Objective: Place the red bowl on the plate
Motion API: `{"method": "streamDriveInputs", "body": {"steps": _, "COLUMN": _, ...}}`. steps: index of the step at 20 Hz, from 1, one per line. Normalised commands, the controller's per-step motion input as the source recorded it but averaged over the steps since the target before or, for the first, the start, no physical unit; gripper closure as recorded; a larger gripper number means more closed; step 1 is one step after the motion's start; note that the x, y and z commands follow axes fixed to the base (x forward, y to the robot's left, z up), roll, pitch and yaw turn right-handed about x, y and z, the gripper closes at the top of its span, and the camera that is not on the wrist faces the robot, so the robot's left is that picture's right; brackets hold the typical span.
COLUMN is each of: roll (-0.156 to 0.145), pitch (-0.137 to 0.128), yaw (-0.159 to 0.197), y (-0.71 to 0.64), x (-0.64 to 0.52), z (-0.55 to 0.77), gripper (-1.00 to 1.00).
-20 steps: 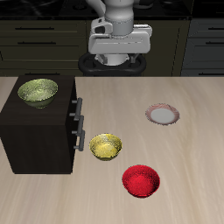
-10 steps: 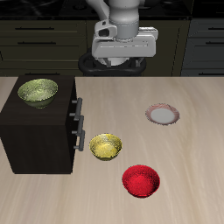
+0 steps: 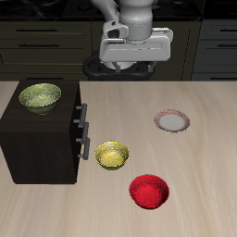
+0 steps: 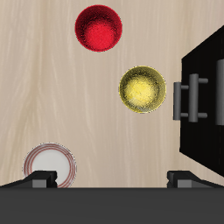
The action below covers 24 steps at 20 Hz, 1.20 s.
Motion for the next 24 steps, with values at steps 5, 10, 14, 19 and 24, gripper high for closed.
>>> {"method": "streamDriveInputs", "body": {"steps": 5, "roll": -0.013, "pitch": -0.017, "yaw": -0.003, "y": 0.04, "x": 0.14, "z": 0.15, "gripper": -1.0}}
{"method": "streamDriveInputs", "body": {"steps": 10, "roll": -0.033, "pitch": 0.002, "yaw": -0.015, "y": -0.02, "x": 0.23, "z": 0.14, "gripper": -1.0}}
{"method": "streamDriveInputs", "body": {"steps": 14, "roll": -0.051, "pitch": 0.012, "yaw": 0.01, "y": -0.09, "x": 0.3, "z": 0.05, "gripper": -1.0}}
{"method": "streamDriveInputs", "body": {"steps": 19, "roll": -0.02, "pitch": 0.009, "yaw": 0.033, "y": -0.08, "x": 0.32, "z": -0.03, "gripper": -1.0}}
{"method": "streamDriveInputs", "body": {"steps": 24, "roll": -0.012, "pitch": -0.013, "yaw": 0.041, "y": 0.02, "x": 0.25, "z": -0.06, "gripper": -1.0}}
